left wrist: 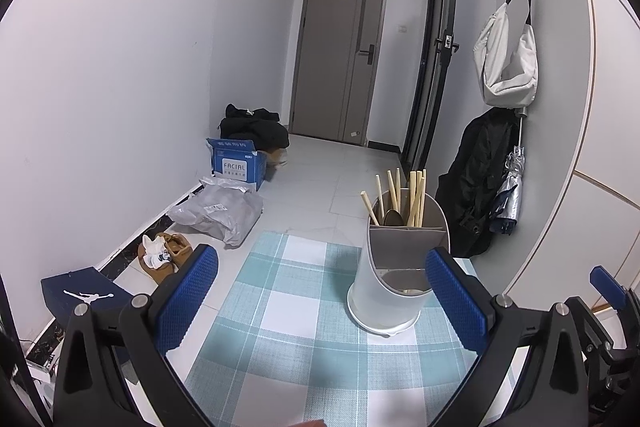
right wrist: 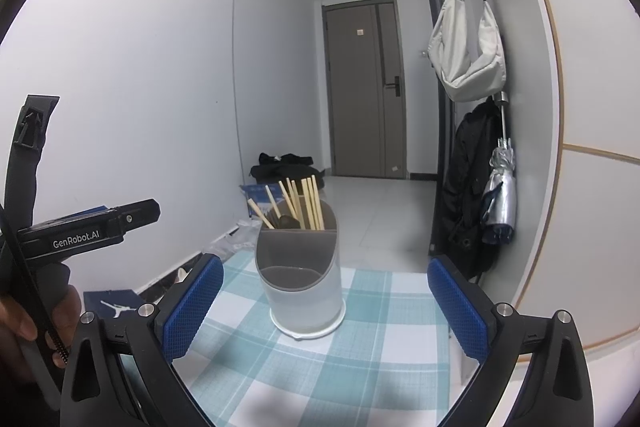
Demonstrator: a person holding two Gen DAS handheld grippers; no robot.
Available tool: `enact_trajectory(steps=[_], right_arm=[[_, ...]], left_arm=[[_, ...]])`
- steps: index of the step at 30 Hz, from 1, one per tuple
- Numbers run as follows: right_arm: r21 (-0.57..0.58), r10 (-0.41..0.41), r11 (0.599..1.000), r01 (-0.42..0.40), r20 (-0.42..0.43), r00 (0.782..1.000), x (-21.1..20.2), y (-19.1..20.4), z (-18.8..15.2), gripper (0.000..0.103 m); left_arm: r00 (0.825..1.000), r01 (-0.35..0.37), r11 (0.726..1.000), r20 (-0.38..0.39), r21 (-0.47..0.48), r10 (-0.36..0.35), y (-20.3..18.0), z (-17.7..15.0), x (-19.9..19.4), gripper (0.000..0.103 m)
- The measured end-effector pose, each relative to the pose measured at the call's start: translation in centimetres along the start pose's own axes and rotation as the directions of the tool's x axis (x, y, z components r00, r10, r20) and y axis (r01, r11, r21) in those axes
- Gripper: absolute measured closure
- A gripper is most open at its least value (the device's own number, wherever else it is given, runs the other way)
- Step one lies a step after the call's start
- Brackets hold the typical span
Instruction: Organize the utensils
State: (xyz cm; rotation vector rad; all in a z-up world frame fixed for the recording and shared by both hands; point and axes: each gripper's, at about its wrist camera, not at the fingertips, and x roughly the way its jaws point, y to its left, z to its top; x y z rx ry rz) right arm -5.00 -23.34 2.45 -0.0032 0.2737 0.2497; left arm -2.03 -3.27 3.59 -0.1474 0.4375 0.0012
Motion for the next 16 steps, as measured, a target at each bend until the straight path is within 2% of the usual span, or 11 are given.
enact_trajectory(steps=[16], right_arm=[[0.0,0.001,1.0,-0.001,-0.012,1.0,0.19,0.04,-0.26,0.0]], left_arm=[[1.0,0.005,1.0,-0.003,-0.008,-0.005,0.15,0.03,0.01,0.001]])
